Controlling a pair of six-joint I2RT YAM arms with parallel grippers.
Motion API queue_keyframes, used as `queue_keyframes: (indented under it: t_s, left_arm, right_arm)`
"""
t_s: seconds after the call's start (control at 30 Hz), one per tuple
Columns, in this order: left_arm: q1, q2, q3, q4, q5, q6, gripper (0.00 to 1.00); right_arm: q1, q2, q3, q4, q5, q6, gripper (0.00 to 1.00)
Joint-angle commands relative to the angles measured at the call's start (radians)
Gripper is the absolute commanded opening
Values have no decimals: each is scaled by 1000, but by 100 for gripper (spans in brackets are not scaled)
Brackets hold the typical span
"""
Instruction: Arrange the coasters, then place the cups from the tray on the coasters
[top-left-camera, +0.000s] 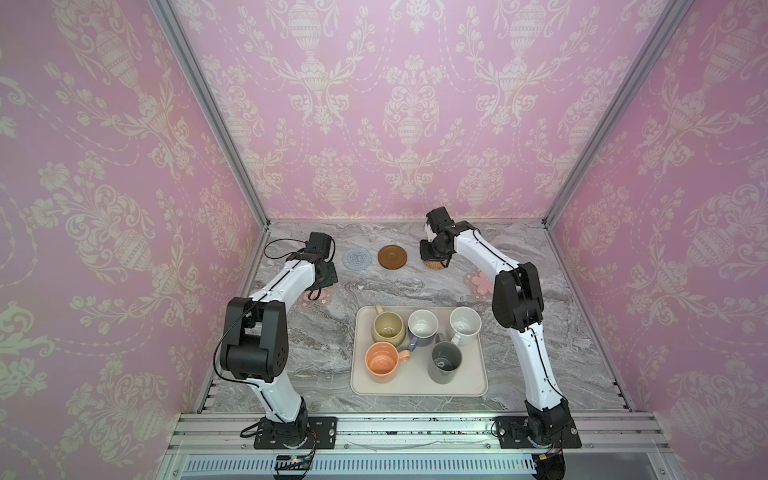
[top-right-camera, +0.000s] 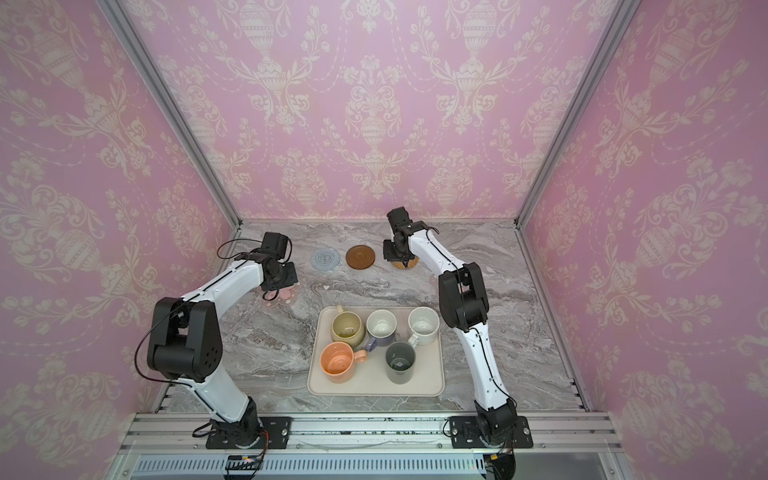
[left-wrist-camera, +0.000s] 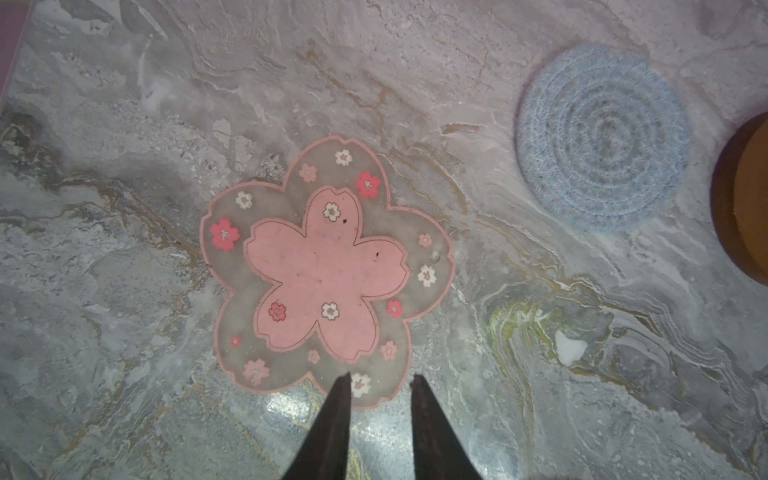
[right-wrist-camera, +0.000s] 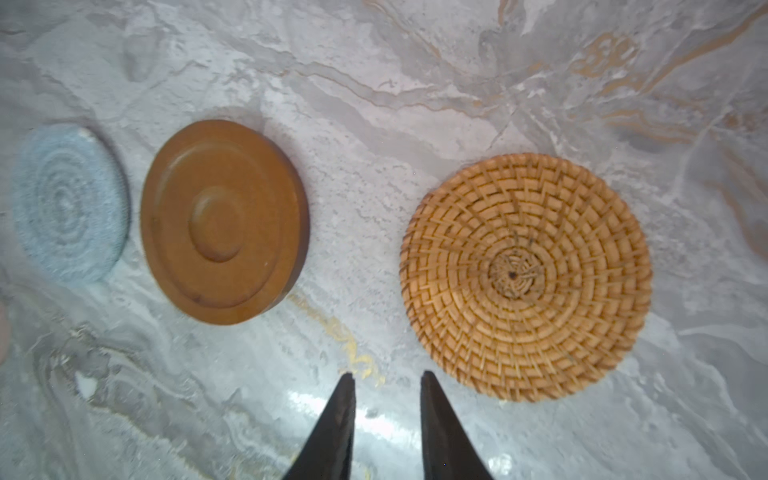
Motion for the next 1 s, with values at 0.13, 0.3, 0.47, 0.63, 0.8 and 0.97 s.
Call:
queue_keyframes:
  t_s: [0.13, 0.3, 0.47, 0.63, 0.8, 0.97]
  left_arm:
    - [89, -30, -30, -86, -31, -26, 40]
    - [177, -22, -44, -72, 4, -44, 48]
    - [260, 47, 12, -80, 43, -45, 54]
    - [313, 133, 74, -51, 94, -44, 56]
    - [327, 220, 129, 6, 168, -11, 56]
    - [328, 264, 134, 66, 244, -12, 56]
  right_arm:
    - [40, -210, -189, 100, -61, 1, 49]
    - [92, -265, -284, 145, -118, 30, 63]
    - [165, -264, -296, 146, -161, 20, 70]
    - [222, -253, -299, 164, -183, 22, 72]
    - [253, -226, -293, 196, -211, 50, 72]
    - [274, -188, -260, 195, -216, 63, 73]
